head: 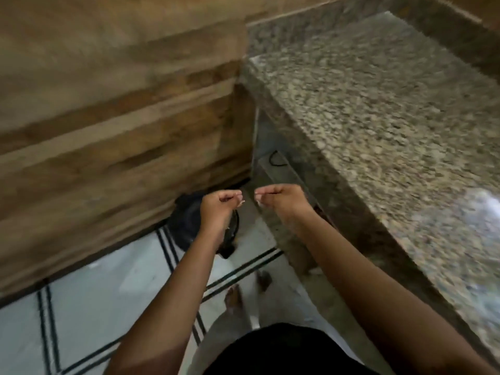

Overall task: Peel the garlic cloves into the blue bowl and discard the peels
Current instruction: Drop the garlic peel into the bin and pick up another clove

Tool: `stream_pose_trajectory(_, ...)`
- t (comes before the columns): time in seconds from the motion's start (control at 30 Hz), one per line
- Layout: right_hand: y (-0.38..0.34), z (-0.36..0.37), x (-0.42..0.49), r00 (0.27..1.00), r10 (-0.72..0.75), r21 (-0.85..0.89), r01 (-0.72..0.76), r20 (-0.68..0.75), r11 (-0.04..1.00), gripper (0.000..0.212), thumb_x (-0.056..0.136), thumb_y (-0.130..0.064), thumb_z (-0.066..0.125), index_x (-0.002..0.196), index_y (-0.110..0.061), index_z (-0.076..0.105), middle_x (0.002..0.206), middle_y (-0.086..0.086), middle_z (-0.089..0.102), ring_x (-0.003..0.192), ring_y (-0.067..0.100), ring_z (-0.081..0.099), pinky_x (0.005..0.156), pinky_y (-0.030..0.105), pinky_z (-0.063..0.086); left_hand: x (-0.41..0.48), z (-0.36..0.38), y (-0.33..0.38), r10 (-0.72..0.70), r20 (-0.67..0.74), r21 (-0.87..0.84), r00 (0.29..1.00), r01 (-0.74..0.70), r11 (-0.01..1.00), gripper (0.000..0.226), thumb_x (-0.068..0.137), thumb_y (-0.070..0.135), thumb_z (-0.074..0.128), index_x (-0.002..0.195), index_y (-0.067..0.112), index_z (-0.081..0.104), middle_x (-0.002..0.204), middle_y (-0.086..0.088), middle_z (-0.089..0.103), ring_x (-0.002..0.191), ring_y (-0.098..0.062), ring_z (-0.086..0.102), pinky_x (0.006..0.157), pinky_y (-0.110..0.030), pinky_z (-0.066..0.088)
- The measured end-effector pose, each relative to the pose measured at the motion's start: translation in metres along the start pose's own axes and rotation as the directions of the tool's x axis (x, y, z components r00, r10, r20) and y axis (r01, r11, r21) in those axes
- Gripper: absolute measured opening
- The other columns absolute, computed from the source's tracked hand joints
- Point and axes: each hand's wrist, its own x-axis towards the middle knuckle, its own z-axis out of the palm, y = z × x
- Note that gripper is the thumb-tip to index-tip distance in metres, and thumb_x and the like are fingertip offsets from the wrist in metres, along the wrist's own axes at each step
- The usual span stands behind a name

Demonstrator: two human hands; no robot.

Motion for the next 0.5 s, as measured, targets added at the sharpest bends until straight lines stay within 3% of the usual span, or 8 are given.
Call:
stream_pose_trajectory(0.07, -0.004, 0.028, 0.022, 0.999, 0.033, 0.014, -0.033, 0.034, 0.999, 0.009, 0.081, 0.01, 0.063, 0.089, 0.008, 0.066, 0.071, 0.009, 0.061, 0.068, 0.016, 0.058, 0.072, 0.023, 0.05, 0.023, -0.02, -0.005, -0.038, -0.051, 0.0, 0.998, 0.038, 0.999, 0.016, 0.085, -0.003, 0.063, 0.1, -0.006, 0.068, 0.098, -0.019, 0.067, 0.073, -0.011, 0.061, 0.068, -0.014, 0.052)
stream_pose_trajectory(0.13, -0.007, 0.052, 0.047, 0.997, 0.049, 0.018, -0.05, 0.057, 0.999, 0.015, 0.081, 0.015, 0.059, 0.095, 0.015, 0.063, 0.07, 0.008, 0.057, 0.065, 0.016, 0.055, 0.067, 0.021, 0.048, 0.045, -0.037, -0.008, -0.089, -0.098, -0.041, 0.991, 0.086, 0.995, 0.016, 0.086, -0.003, 0.062, 0.101, -0.006, 0.067, 0.101, -0.02, 0.067, 0.081, -0.018, 0.064, 0.067, -0.013, 0.052)
stream_pose_trajectory(0.2, -0.008, 0.073, 0.07, 0.995, 0.074, -0.005, -0.074, 0.071, 0.997, 0.01, 0.081, 0.017, 0.057, 0.084, 0.011, 0.064, 0.066, 0.007, 0.057, 0.061, 0.015, 0.054, 0.062, 0.021, 0.048, 0.062, -0.051, -0.011, -0.152, -0.128, -0.098, 0.98, 0.14, 0.985, 0.018, 0.087, -0.004, 0.06, 0.103, -0.007, 0.066, 0.105, -0.022, 0.066, 0.094, -0.027, 0.064, 0.074, -0.019, 0.052)
stream_pose_trajectory(0.27, -0.001, 0.09, 0.097, 0.987, 0.137, -0.007, -0.137, 0.084, 0.991, 0.016, 0.082, 0.017, 0.056, 0.076, 0.004, 0.063, 0.057, 0.006, 0.059, 0.056, 0.015, 0.057, 0.055, 0.019, 0.05, 0.072, -0.061, -0.014, -0.207, -0.163, -0.146, 0.965, 0.184, 0.972, 0.02, 0.086, -0.005, 0.06, 0.106, -0.009, 0.064, 0.107, -0.023, 0.065, 0.094, -0.026, 0.062, 0.079, -0.024, 0.052)
stream_pose_trajectory(0.37, 0.017, 0.116, 0.143, 0.963, 0.254, -0.008, -0.255, 0.093, 0.967, 0.008, 0.086, 0.009, 0.057, 0.085, 0.006, 0.063, 0.062, 0.008, 0.063, 0.06, 0.019, 0.062, 0.061, 0.026, 0.054, 0.094, -0.073, -0.018, -0.271, -0.225, -0.186, 0.936, 0.232, 0.955, 0.02, 0.086, -0.005, 0.061, 0.105, -0.008, 0.065, 0.101, -0.015, 0.065, 0.084, -0.018, 0.061, 0.066, -0.015, 0.054)
stream_pose_trajectory(0.43, 0.033, 0.13, 0.172, 0.927, 0.366, 0.052, -0.371, 0.081, 0.927, 0.026, 0.092, 0.007, 0.048, 0.072, 0.002, 0.063, 0.057, 0.009, 0.061, 0.055, 0.021, 0.06, 0.052, 0.025, 0.053, 0.113, -0.08, -0.033, -0.309, -0.247, -0.155, 0.918, 0.278, 0.948, 0.017, 0.085, -0.003, 0.062, 0.102, -0.006, 0.067, 0.093, -0.009, 0.063, 0.083, -0.017, 0.06, 0.065, -0.015, 0.052)
stream_pose_trajectory(0.5, 0.054, 0.14, 0.193, 0.917, 0.393, 0.117, -0.399, 0.074, 0.91, 0.045, 0.095, 0.006, 0.037, 0.057, 0.0, 0.061, 0.052, 0.01, 0.055, 0.051, 0.024, 0.052, 0.046, 0.024, 0.047, 0.136, -0.083, -0.059, -0.364, -0.262, -0.17, 0.894, 0.329, 0.929, 0.006, 0.086, -0.004, 0.06, 0.085, -0.002, 0.066, 0.083, -0.007, 0.062, 0.078, -0.02, 0.058, 0.071, -0.024, 0.054)
